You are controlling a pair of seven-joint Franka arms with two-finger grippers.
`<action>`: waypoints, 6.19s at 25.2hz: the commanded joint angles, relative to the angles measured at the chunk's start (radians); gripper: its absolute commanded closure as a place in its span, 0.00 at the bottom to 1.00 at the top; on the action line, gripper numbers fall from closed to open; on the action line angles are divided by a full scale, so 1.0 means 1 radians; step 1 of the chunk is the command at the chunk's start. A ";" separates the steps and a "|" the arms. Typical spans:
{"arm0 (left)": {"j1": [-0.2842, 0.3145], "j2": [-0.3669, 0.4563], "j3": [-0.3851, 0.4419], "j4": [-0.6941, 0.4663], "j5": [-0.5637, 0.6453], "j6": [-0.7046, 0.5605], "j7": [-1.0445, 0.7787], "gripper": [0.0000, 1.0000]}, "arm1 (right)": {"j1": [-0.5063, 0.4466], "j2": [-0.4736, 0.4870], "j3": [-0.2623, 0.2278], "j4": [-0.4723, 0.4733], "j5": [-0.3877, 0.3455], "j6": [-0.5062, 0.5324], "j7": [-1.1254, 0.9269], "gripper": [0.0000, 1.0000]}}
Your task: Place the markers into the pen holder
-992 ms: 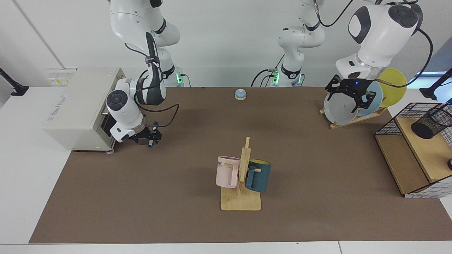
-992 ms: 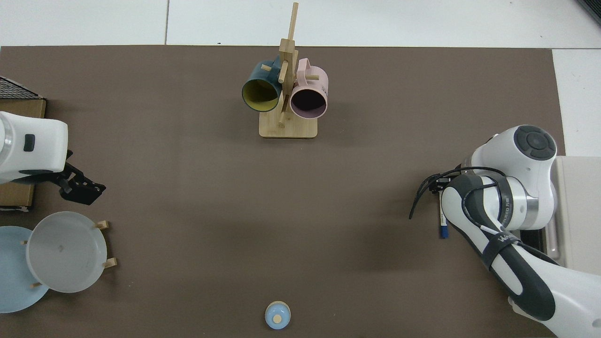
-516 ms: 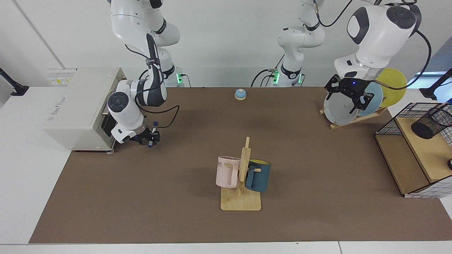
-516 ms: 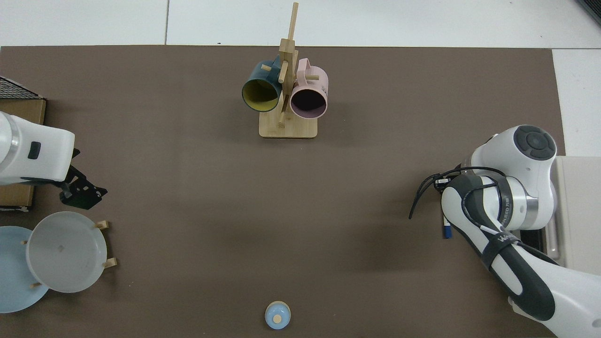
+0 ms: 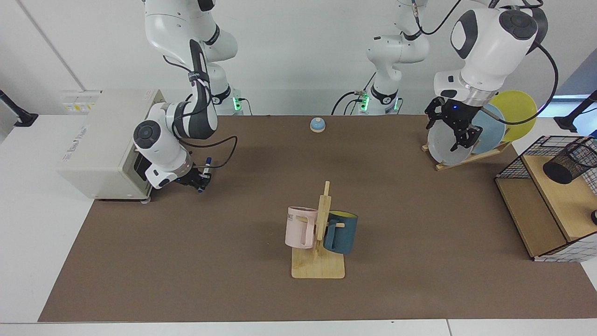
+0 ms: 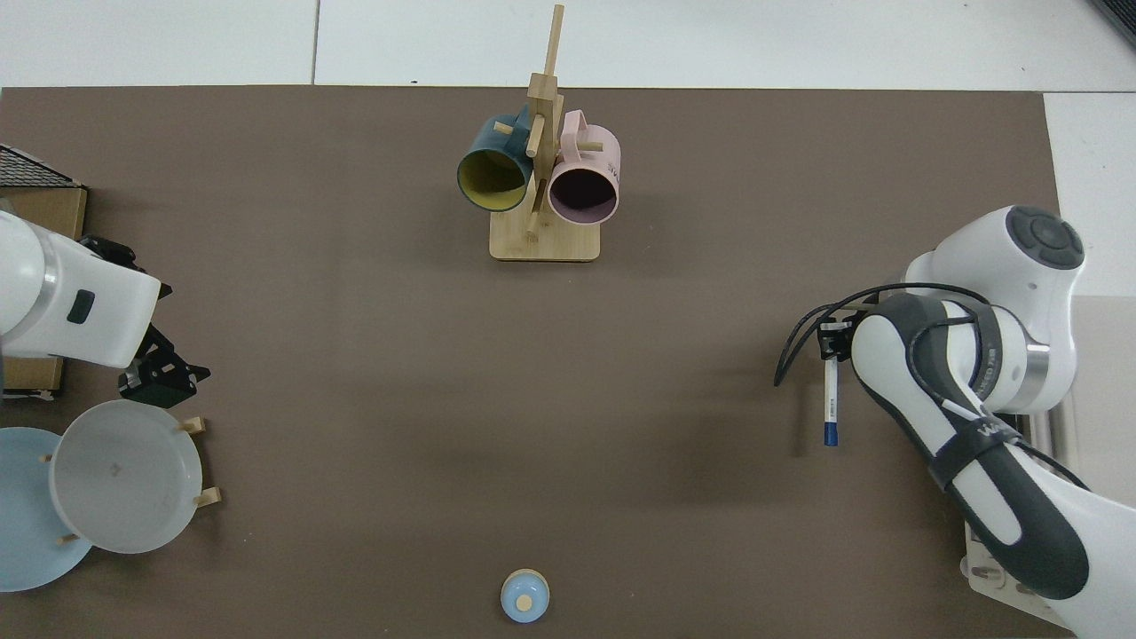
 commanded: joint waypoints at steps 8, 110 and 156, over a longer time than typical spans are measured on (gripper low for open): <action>-0.069 -0.027 0.007 -0.038 -0.015 0.044 0.247 0.00 | 0.043 -0.011 0.012 0.286 0.261 -0.415 0.448 1.00; -0.052 0.057 -0.102 0.103 0.062 -0.032 -0.220 1.00 | 0.317 -0.137 0.006 0.369 0.099 -0.289 0.592 0.00; 0.488 0.186 -0.102 0.289 0.748 0.241 0.598 1.00 | 0.097 -0.255 -0.022 0.372 -0.208 -0.464 -0.125 0.00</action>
